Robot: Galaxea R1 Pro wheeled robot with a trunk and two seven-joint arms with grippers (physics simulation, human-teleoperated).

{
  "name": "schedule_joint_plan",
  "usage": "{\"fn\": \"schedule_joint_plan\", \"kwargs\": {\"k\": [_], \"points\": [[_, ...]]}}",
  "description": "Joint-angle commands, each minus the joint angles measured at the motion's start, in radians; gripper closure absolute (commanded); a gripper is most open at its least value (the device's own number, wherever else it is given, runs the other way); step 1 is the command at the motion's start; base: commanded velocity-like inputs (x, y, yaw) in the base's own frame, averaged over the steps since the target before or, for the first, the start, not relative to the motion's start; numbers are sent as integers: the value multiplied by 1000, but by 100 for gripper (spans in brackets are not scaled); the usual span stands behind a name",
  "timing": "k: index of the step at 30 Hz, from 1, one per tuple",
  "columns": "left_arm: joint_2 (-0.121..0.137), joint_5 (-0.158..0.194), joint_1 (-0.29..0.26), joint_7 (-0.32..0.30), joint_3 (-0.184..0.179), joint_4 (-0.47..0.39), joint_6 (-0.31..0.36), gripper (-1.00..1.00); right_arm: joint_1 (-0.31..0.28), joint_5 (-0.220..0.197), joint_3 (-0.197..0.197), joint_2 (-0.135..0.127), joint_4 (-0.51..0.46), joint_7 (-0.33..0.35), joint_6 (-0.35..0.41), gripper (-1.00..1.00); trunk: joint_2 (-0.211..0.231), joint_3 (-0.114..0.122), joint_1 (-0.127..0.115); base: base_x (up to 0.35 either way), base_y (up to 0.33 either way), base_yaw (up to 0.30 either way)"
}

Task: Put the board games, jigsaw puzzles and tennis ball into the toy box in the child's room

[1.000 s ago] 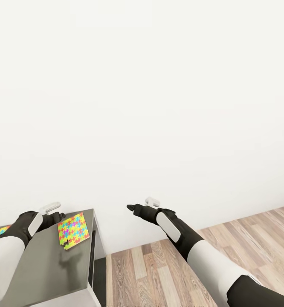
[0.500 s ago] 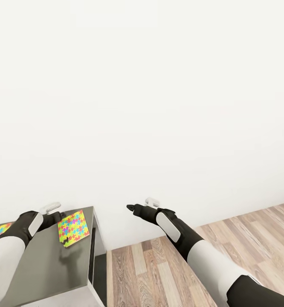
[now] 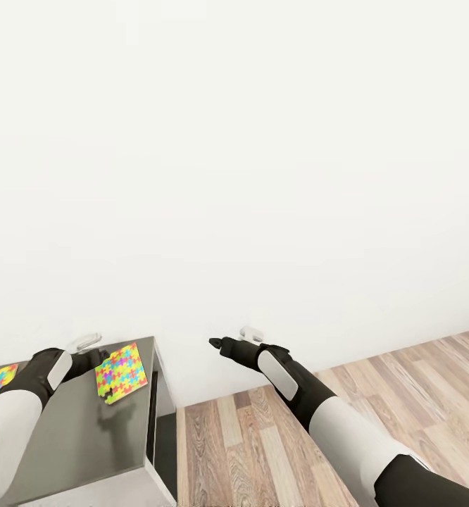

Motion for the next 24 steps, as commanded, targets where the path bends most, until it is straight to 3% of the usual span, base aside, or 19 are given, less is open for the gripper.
{"fn": "schedule_joint_plan", "kwargs": {"k": [1, 14, 24], "points": [[0, 2, -1, -3, 6, -2, 6, -100, -1, -5, 2, 0, 0, -2, 2, -100, -2, -4, 1, 0, 0, 0], [0, 2, -1, -11, 5, -5, 6, -100, -2, -4, 2, 0, 0, -3, 2, -100, -2, -25, 1, 0, 0, 0], [2, 2, -1, -76, 5, -5, 6, -100, -2, -3, 2, 0, 0, -4, 2, -100, -2, -42, 1, 0, 0, 0]]}}
